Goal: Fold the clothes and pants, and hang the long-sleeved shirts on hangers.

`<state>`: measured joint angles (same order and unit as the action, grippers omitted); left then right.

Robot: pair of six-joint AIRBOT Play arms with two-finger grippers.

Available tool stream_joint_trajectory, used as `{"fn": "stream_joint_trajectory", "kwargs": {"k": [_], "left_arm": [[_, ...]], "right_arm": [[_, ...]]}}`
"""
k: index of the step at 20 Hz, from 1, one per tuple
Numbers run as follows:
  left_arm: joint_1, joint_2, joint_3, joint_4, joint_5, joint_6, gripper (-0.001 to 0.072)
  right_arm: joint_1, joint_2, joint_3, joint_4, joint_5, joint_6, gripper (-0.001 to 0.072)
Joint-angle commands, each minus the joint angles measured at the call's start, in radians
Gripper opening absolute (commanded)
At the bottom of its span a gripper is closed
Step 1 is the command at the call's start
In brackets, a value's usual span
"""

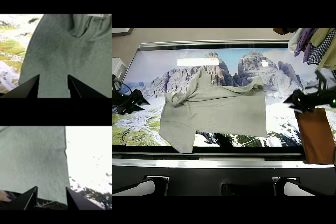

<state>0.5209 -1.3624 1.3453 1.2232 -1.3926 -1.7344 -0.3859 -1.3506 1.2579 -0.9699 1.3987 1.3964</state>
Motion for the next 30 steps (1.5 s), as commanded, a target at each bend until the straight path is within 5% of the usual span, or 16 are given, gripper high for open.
{"fn": "stream_joint_trajectory", "kwargs": {"k": [1,11,20,23,25,30], "left_arm": [[0.006,0.043,-0.088,0.000,-0.028,0.010,0.0386],[-0.020,0.042,-0.153,0.000,0.066,0.014,0.0387],[-0.017,0.042,-0.238,-0.002,0.127,0.014,0.0388],[0.019,0.043,-0.241,0.004,0.154,0.077,0.0388],[0.075,0.042,-0.265,-0.022,0.192,0.134,0.0389],[0.203,0.029,-0.391,-0.206,0.346,0.325,0.0389]], "right_arm": [[-0.051,0.089,-0.325,0.020,-0.006,-0.094,0.0416],[-0.051,0.089,-0.626,0.193,-0.260,-0.208,0.0413],[0.230,-0.029,-0.655,0.193,-0.456,-0.095,0.0410],[0.246,-0.035,-0.650,0.210,-0.469,-0.094,0.0151],[0.246,-0.021,-0.639,0.208,-0.467,-0.094,0.0042],[0.246,0.077,-0.628,0.207,-0.459,-0.082,0.0032]]}}
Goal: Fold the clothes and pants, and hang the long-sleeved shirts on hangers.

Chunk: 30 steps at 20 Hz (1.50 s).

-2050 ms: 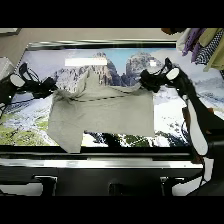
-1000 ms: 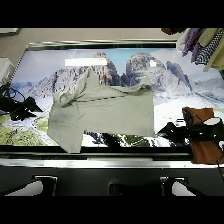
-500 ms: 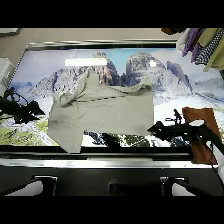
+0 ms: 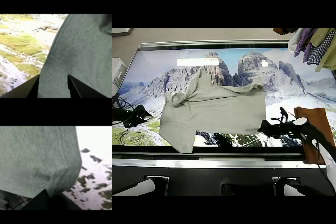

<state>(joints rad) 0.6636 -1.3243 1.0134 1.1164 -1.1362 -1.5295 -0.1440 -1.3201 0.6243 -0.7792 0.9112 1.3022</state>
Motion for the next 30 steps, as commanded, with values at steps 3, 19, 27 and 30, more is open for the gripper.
{"fn": "stream_joint_trajectory", "kwargs": {"k": [3,19,27,30], "left_arm": [[0.072,-0.074,-0.097,-0.159,0.099,0.217,0.0390],[-0.037,-0.215,-0.097,-0.321,0.090,0.322,0.0069],[-0.091,-0.060,-0.009,-0.545,0.038,0.379,0.0022],[-0.125,0.092,0.103,-0.544,0.046,0.309,0.0022]], "right_arm": [[0.004,0.082,0.006,0.016,0.051,0.024,0.0032],[0.004,0.103,0.006,0.074,0.035,0.024,0.0032],[0.005,0.102,0.246,0.066,0.022,0.086,0.0029],[0.005,0.102,0.476,0.038,0.046,0.128,0.0029]]}}
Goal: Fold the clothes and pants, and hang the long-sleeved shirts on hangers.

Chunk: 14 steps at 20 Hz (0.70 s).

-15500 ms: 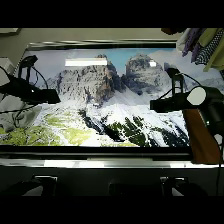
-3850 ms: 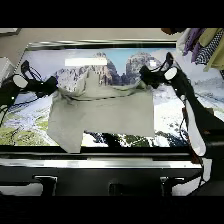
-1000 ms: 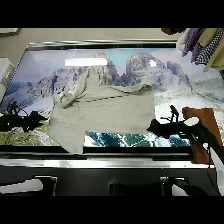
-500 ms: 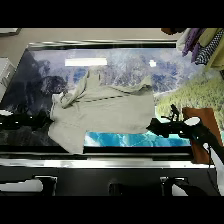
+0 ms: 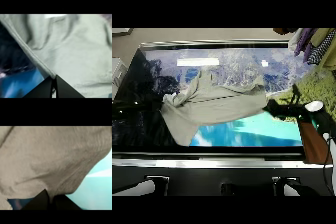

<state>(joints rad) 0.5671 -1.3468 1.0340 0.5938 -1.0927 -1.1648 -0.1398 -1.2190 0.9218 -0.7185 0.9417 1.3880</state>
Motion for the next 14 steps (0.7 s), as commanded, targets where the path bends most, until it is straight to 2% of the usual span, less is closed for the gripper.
{"fn": "stream_joint_trajectory", "kwargs": {"k": [1,3,5,8,11,14], "left_arm": [[-0.028,0.169,0.121,-0.021,0.014,-0.087,0.0022],[-0.018,0.288,0.209,-0.013,0.029,-0.157,0.0022],[0.006,0.414,0.289,0.014,0.029,-0.208,0.0022],[0.073,0.605,0.381,0.156,0.029,-0.345,0.0022],[0.158,0.782,0.406,0.326,0.029,-0.472,0.0022],[0.219,0.902,0.406,0.455,0.028,-0.536,0.0022]], "right_arm": [[0.001,0.001,0.271,-0.031,0.037,0.043,0.0029],[0.001,0.002,0.463,-0.065,0.092,0.075,0.0029],[0.001,0.004,0.663,-0.118,0.190,0.153,0.0029],[0.001,0.068,0.895,-0.185,0.290,0.211,0.0029],[0.001,0.213,0.990,-0.278,0.277,0.260,0.0029],[0.001,0.381,0.993,-0.416,0.228,0.304,0.0029]]}}
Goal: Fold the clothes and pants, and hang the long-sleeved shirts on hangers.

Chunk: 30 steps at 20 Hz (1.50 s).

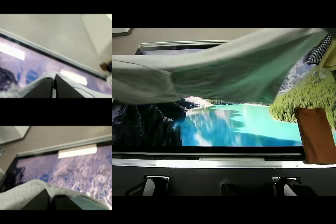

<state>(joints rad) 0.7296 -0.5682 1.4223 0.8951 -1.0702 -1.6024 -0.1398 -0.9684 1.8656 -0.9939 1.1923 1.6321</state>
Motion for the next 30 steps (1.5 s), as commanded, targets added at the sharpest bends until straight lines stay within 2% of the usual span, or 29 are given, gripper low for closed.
{"fn": "stream_joint_trajectory", "kwargs": {"k": [1,5,7,10,13,16,19,22,24,27,30], "left_arm": [[0.063,0.140,0.017,0.164,0.005,-0.105,0.0022],[0.064,0.104,0.017,0.159,0.005,-0.096,0.0021],[0.064,0.039,0.016,0.093,0.004,-0.021,0.0021],[0.027,-0.128,0.010,-0.002,0.004,0.077,0.0021],[-0.109,-0.373,0.010,0.015,0.023,0.156,0.0021],[-0.260,-0.641,0.010,0.117,0.115,0.156,0.0021],[-0.353,-0.859,0.010,0.142,0.240,0.155,0.0021],[-0.403,-1.004,0.010,0.142,0.368,0.155,0.0021],[-0.409,-1.052,0.010,0.142,0.398,0.156,0.0021],[-0.399,-1.067,0.010,0.150,0.360,0.189,0.0021],[-0.386,-1.067,0.010,0.169,0.222,0.216,0.0021]], "right_arm": [[0.001,0.167,0.049,-0.201,-0.029,0.087,0.0029],[0.001,0.194,0.048,-0.346,0.003,0.163,0.0029],[0.001,0.129,0.048,-0.346,0.055,0.188,0.0029],[0.001,-0.056,0.048,-0.338,0.159,0.197,0.0029],[0.001,-0.288,0.048,-0.286,0.194,0.185,0.0029],[0.001,-0.514,0.048,-0.265,0.138,0.181,0.0029],[0.001,-0.710,0.048,-0.243,0.035,0.180,0.0029],[0.001,-0.837,0.048,-0.220,-0.070,0.170,0.0029],[0.001,-0.879,0.048,-0.222,-0.106,0.165,0.0029],[0.001,-0.902,0.048,-0.222,-0.084,0.159,0.0029],[0.001,-0.903,0.048,-0.249,0.031,0.160,0.0029]]}}
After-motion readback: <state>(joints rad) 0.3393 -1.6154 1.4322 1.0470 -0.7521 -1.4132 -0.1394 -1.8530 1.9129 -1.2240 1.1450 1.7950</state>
